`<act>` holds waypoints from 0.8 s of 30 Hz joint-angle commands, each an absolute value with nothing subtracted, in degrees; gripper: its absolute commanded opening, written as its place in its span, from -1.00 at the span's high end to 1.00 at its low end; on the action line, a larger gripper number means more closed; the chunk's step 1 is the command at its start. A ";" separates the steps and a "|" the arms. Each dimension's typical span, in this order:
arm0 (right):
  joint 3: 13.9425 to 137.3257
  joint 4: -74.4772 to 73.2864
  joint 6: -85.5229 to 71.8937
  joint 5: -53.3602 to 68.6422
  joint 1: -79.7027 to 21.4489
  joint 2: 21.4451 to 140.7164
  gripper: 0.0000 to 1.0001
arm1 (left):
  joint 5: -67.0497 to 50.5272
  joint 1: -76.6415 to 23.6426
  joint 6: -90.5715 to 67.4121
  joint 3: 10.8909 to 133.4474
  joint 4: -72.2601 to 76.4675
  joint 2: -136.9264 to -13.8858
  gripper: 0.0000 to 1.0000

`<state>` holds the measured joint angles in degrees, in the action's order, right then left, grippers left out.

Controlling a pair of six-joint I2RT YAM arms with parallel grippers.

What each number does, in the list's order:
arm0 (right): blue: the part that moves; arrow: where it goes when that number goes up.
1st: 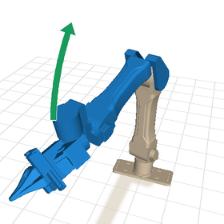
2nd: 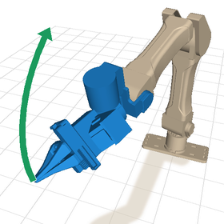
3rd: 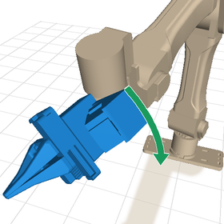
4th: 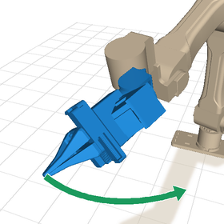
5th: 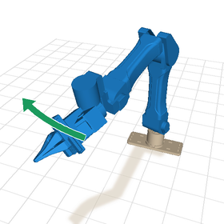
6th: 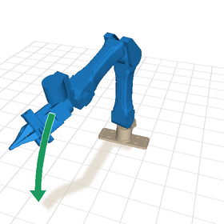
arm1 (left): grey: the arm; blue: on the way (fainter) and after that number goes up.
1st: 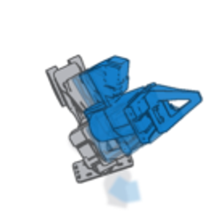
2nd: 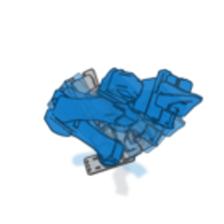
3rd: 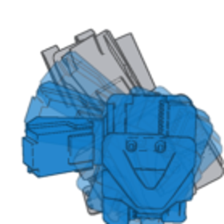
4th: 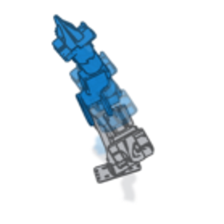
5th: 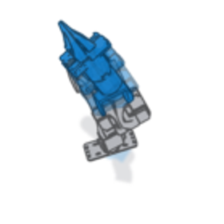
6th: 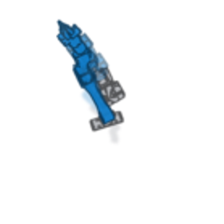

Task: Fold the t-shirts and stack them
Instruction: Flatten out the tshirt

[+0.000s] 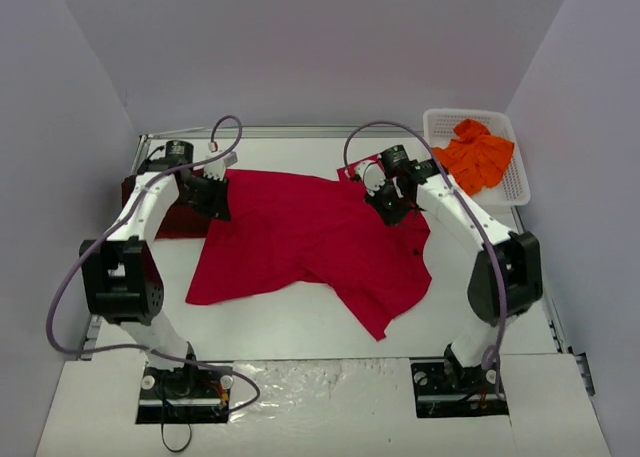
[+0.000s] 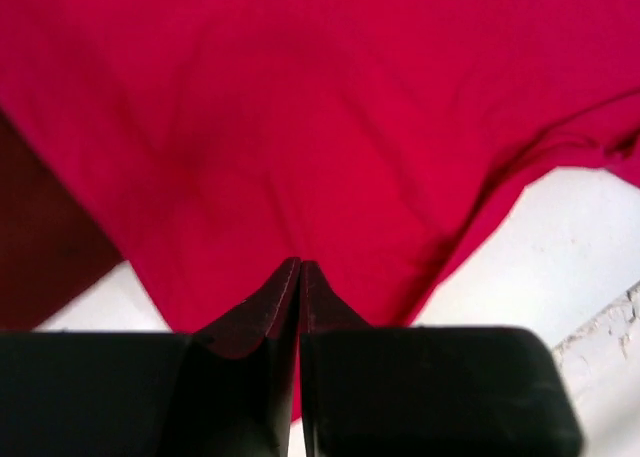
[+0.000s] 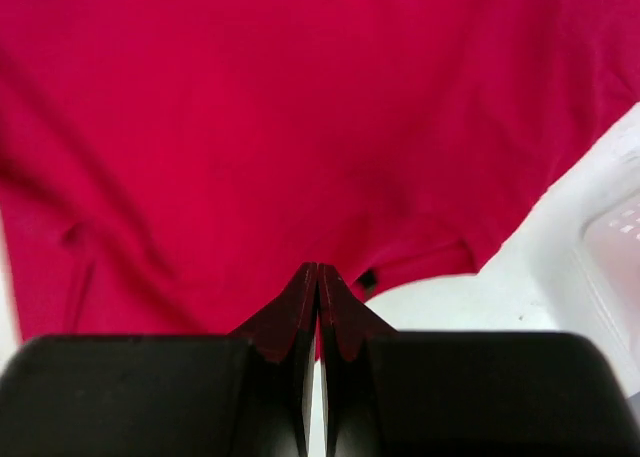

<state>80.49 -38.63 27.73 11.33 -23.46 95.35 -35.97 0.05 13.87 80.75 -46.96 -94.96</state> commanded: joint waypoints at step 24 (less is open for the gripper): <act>101.24 -31.99 20.83 4.75 -12.49 128.66 1.00 | -18.64 -9.84 4.22 101.59 -41.48 -124.53 0.95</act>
<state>98.04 -30.37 22.13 6.15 -13.63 126.63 -20.60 -9.65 5.50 97.86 -40.21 -124.05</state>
